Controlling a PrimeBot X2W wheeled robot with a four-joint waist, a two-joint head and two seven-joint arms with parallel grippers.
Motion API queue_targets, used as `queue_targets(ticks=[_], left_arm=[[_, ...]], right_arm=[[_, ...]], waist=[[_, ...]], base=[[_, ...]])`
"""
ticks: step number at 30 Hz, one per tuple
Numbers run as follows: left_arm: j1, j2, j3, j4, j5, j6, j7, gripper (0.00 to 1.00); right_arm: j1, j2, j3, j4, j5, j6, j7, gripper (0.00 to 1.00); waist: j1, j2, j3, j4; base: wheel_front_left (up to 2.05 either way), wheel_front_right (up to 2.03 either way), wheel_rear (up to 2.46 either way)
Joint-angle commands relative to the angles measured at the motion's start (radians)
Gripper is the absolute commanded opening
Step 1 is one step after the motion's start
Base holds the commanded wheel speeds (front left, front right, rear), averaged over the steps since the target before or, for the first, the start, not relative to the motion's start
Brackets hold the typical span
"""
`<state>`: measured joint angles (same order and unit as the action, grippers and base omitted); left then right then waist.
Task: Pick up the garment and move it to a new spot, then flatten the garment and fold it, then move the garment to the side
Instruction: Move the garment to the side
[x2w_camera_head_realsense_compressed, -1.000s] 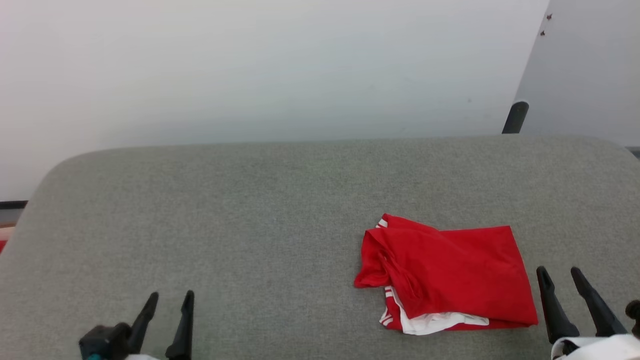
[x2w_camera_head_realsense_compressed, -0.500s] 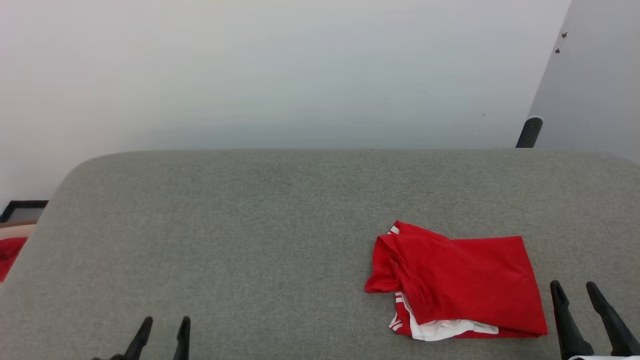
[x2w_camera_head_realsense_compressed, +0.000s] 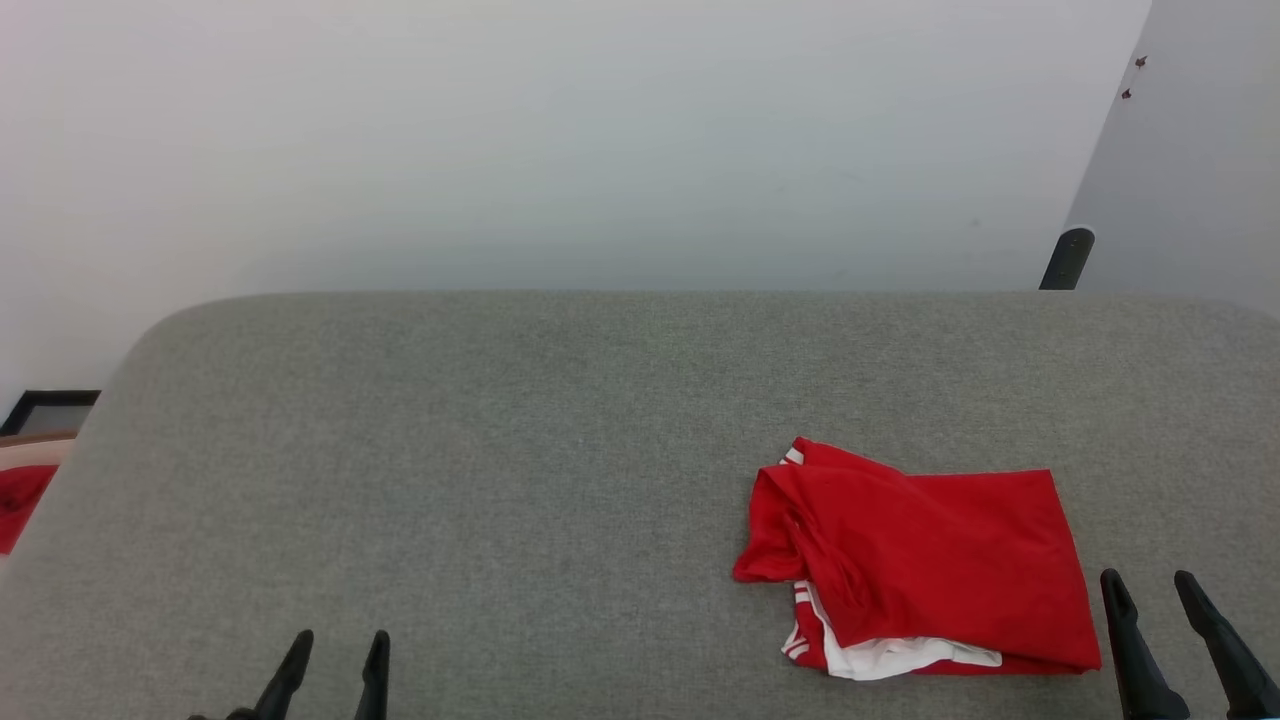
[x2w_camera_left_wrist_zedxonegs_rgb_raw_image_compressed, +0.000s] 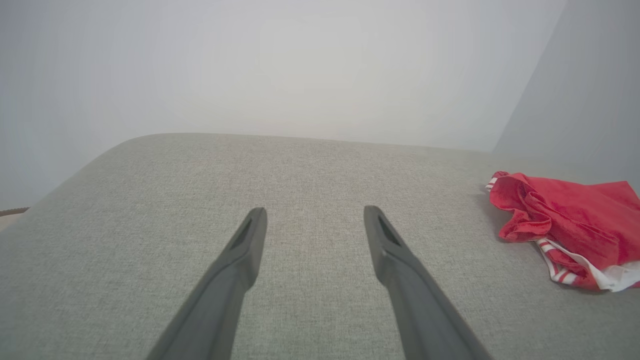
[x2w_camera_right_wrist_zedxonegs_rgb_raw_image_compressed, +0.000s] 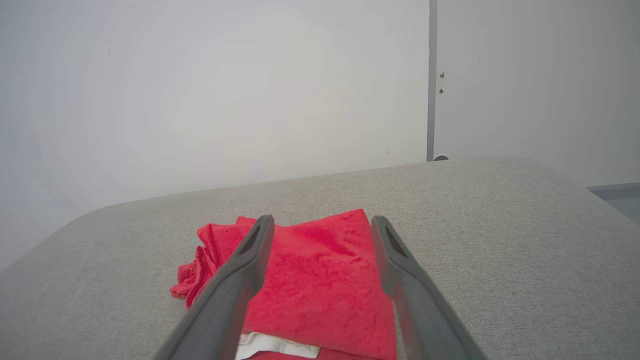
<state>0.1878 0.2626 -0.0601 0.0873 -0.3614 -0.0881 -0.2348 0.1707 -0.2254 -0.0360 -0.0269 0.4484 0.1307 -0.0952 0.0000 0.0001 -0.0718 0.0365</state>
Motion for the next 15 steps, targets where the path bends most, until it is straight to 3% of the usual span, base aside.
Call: queue_targets(ticks=[1,10,15], left_arm=[[0.006,0.004,0.001,-0.002,-0.007,0.004,-0.001,1.00],[-0.003,0.005,-0.006,-0.003,-0.013,0.008,-0.003,1.00],[-0.028,-0.004,-0.017,-0.002,-0.017,0.007,-0.002,1.00]], right_arm=[[-0.003,0.004,-0.004,-0.005,-0.007,0.000,-0.003,1.00],[-0.004,0.021,-0.011,-0.008,-0.006,0.000,-0.002,1.00],[-0.070,-0.030,0.022,0.010,-0.013,0.000,0.125,1.00]], waist=[[0.0000,-0.0001,0.001,0.000],[0.0000,-0.0001,0.006,0.001],[0.0000,-0.0001,0.023,0.007]], base=[[0.00,0.00,0.00],[0.00,0.00,0.00],[0.00,0.00,0.00]])
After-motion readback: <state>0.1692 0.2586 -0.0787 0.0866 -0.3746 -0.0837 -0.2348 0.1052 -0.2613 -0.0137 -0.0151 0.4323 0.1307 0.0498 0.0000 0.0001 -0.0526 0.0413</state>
